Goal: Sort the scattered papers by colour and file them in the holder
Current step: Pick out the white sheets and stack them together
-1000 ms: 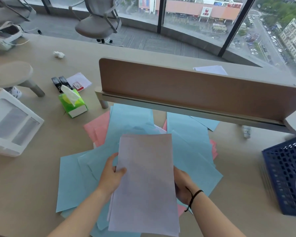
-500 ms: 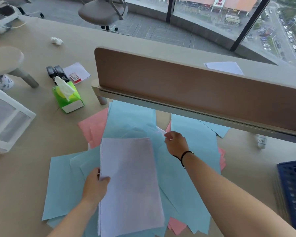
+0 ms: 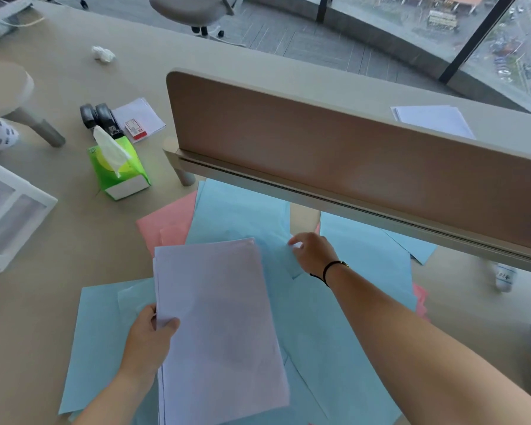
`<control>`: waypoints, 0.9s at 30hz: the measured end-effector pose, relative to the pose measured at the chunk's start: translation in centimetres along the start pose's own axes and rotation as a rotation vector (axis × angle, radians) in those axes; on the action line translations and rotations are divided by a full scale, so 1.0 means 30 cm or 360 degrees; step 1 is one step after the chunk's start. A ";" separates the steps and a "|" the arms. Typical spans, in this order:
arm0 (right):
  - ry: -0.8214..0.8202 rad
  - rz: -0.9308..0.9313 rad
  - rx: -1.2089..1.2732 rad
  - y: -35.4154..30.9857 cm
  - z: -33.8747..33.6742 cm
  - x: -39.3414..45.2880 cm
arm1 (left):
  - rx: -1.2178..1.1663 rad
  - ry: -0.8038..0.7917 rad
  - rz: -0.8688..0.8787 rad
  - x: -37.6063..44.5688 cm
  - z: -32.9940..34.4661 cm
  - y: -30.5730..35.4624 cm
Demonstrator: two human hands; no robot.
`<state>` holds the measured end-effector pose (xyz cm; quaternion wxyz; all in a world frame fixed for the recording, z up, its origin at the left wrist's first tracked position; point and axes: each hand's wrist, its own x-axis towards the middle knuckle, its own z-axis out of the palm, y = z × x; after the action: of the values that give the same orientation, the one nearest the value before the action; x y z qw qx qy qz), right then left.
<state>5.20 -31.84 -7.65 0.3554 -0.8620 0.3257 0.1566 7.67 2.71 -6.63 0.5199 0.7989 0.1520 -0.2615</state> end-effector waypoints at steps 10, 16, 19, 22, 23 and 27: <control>0.0258 -0.0219 -0.0160 -0.011 -0.013 -0.075 | -0.0189 -0.0141 -0.0021 -0.004 -0.040 0.025; 0.0338 -0.0327 0.0280 -0.051 -0.029 -0.284 | -0.0394 -0.0243 -0.0076 -0.052 -0.126 0.056; 0.0318 -0.0431 0.0347 -0.081 -0.062 -0.400 | -0.0482 -0.0358 -0.0084 -0.085 -0.185 0.077; 0.0347 -0.0552 0.0455 -0.127 -0.119 -0.506 | -0.0595 -0.0374 -0.0061 -0.101 -0.233 0.095; 0.0358 -0.0597 0.0527 -0.146 -0.145 -0.538 | -0.0638 -0.0395 -0.0054 -0.108 -0.244 0.104; 0.0204 -0.0631 0.1200 -0.225 -0.256 -0.646 | -0.0823 -0.0543 -0.0043 -0.145 -0.280 0.145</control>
<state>-4.29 -24.99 10.88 0.6478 -0.7258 0.2096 -0.0983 8.53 8.69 1.84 0.7203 0.5826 0.1347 -0.3515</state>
